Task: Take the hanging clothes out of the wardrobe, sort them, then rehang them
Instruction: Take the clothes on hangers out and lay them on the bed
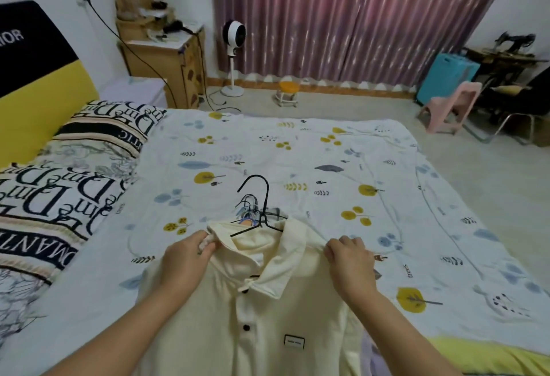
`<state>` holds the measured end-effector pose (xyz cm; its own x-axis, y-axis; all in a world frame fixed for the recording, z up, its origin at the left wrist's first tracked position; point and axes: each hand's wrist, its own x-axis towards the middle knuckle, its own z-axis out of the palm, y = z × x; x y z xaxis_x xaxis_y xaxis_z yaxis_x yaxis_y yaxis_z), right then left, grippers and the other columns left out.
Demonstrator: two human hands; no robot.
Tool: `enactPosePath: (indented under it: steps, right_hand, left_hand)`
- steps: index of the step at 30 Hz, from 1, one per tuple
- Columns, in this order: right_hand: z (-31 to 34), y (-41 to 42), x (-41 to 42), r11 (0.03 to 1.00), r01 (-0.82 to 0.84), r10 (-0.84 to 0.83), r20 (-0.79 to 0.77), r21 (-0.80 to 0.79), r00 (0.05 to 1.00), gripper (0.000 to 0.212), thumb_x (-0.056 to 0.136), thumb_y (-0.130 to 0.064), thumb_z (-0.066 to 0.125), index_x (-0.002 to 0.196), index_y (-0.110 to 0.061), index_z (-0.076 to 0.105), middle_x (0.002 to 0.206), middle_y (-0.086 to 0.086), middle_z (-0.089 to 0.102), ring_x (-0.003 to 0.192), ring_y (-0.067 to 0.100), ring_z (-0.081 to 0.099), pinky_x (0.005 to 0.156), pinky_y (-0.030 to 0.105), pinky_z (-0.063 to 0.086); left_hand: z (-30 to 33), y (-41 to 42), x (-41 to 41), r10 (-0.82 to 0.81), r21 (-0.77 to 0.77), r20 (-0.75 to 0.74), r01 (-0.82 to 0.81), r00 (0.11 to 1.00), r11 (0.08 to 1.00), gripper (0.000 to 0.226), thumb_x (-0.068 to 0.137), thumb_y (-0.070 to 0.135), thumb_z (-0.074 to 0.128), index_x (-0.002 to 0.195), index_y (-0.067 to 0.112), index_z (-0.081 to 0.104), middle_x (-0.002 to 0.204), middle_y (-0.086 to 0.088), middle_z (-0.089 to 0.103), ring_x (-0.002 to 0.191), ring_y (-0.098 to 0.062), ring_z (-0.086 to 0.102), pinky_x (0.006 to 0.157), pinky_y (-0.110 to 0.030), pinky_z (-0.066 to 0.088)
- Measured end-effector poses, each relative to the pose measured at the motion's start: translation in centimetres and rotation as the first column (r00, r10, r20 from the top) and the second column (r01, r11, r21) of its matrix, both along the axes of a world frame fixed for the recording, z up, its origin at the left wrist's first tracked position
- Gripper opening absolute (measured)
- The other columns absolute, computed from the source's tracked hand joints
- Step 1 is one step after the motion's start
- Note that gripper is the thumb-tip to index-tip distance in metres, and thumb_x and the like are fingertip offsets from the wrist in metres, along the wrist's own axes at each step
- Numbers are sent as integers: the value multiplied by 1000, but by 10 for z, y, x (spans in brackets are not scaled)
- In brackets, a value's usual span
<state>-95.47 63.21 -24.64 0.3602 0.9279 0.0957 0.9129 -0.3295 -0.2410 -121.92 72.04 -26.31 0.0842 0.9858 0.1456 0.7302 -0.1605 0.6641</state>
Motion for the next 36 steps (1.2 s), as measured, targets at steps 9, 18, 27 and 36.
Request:
enactPosePath:
  steps: [9, 18, 27, 36]
  right_hand:
    - [-112, 101, 39, 975, 20, -22, -4, -222, 1000, 21, 95, -6, 33, 103, -6, 53, 109, 11, 55, 97, 30, 58, 67, 30, 29]
    - [-209, 138, 41, 970, 39, -97, -234, -240, 967, 22, 94, -5, 34, 103, -2, 54, 105, 15, 55, 92, 27, 56, 67, 24, 32]
    - [-235, 103, 9, 812, -165, 84, -168, -560, 982, 57, 77, -37, 33, 118, -15, 65, 124, 17, 61, 95, 34, 67, 80, 41, 53]
    - [-195, 137, 10, 866, -258, 177, -219, -429, 960, 31, 100, -21, 24, 122, -30, 44, 141, -8, 42, 116, 13, 53, 83, 29, 42]
  left_hand:
    - [-97, 89, 44, 2, -86, -285, -27, 958, 996, 23, 85, 33, 64, 100, 15, 64, 90, -6, 70, 93, -30, 63, 83, -37, 35]
    - [-213, 55, 38, -197, -120, -602, 156, 774, 980, 50, 72, 41, 38, 117, 24, 48, 125, -2, 58, 112, -21, 43, 89, -47, 41]
    - [-230, 58, 39, -351, -479, -619, 16, 702, 878, 53, 80, 47, 32, 126, 24, 46, 134, 2, 53, 116, -28, 49, 72, -53, 53]
    - [-170, 81, 47, -429, -659, -486, 3, 761, 752, 47, 100, 36, 31, 140, 12, 35, 150, -8, 30, 134, -23, 35, 105, -32, 32]
